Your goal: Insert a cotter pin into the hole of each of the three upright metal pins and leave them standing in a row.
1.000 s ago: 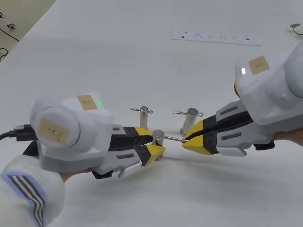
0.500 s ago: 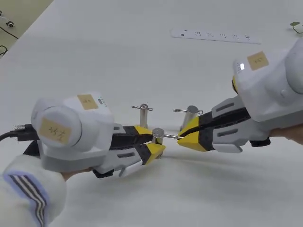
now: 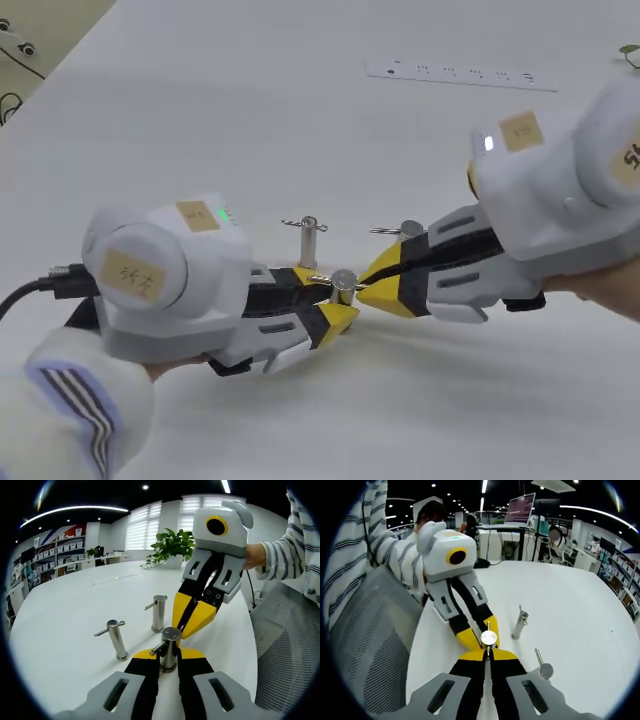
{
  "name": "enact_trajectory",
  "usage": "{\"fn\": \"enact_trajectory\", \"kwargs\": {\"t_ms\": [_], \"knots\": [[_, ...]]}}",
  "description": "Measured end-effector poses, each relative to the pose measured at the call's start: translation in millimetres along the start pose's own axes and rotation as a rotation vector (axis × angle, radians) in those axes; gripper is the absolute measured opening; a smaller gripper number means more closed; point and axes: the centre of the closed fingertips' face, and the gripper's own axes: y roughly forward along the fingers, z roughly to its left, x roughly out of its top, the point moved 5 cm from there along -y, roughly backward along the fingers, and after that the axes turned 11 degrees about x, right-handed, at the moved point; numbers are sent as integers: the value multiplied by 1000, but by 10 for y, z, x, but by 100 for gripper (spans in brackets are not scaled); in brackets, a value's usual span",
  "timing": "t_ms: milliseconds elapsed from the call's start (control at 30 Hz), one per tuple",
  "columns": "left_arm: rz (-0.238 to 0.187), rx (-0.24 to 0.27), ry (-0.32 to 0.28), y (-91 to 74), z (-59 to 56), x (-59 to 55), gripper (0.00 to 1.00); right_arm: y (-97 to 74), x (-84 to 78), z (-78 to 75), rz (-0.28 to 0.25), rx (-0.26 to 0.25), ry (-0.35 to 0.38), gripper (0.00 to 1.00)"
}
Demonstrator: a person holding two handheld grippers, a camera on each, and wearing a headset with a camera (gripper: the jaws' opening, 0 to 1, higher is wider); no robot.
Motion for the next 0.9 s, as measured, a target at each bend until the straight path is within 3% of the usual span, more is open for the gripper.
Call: {"fn": "enact_trajectory", "kwargs": {"t_ms": [167, 567, 900], "knots": [[-8, 11, -36, -3, 0, -6, 12, -30, 11, 13, -8, -15, -20, 12], [-8, 11, -35, 0, 0, -7, 12, -109, -44, 24, 6, -34, 0, 5], [-6, 11, -47, 3, 1, -9, 12, -66, -2, 13, -21, -53, 13, 5]]}}
